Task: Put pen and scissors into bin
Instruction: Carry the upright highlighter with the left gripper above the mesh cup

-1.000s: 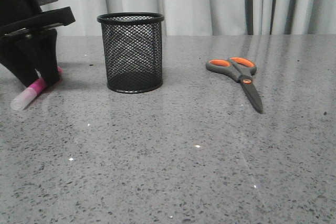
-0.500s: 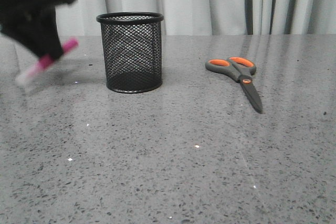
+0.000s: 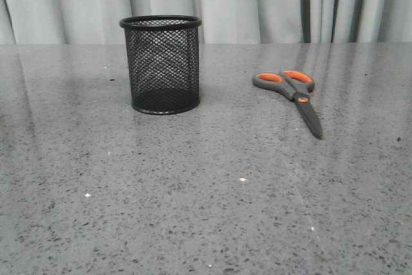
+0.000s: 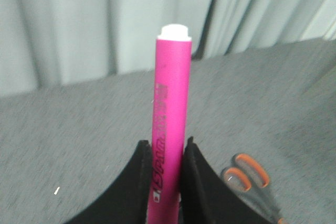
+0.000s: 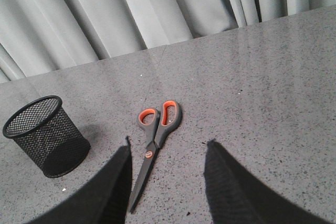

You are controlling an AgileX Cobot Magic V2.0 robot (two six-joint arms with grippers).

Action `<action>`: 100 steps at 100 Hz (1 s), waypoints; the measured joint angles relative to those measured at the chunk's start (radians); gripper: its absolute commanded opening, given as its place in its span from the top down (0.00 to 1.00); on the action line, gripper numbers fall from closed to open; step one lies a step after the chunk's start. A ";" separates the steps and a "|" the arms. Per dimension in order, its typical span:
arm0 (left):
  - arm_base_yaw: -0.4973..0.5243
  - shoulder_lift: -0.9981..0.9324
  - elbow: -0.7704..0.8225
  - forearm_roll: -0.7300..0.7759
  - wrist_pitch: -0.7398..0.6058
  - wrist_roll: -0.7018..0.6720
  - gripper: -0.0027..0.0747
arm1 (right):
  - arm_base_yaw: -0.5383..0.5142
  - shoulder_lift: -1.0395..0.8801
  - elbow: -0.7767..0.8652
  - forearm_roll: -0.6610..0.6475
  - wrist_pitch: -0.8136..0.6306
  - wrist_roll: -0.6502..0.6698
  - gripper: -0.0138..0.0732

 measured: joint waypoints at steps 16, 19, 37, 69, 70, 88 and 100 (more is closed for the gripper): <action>-0.120 -0.083 0.161 -0.041 -0.250 0.072 0.99 | 0.000 0.000 0.000 0.000 0.004 0.000 0.51; -0.145 -0.096 0.199 -0.043 -0.301 0.079 0.99 | 0.000 0.000 0.000 0.000 0.012 0.000 0.51; -0.300 -0.138 0.417 -0.052 -0.604 0.113 0.99 | 0.000 0.000 0.000 0.000 0.048 0.000 0.51; -0.414 -0.126 0.476 -0.055 -0.785 0.089 0.99 | 0.000 0.000 0.000 0.000 0.050 0.000 0.51; -0.414 -0.124 0.476 -0.055 -0.786 0.087 0.99 | 0.000 0.000 0.000 0.000 0.050 0.000 0.51; -0.414 -0.106 0.478 -0.055 -0.788 0.017 0.99 | 0.000 0.000 0.000 0.000 0.050 0.000 0.51; -0.414 -0.105 0.478 -0.055 -0.788 -0.029 0.99 | 0.000 0.000 0.000 0.000 0.050 0.000 0.51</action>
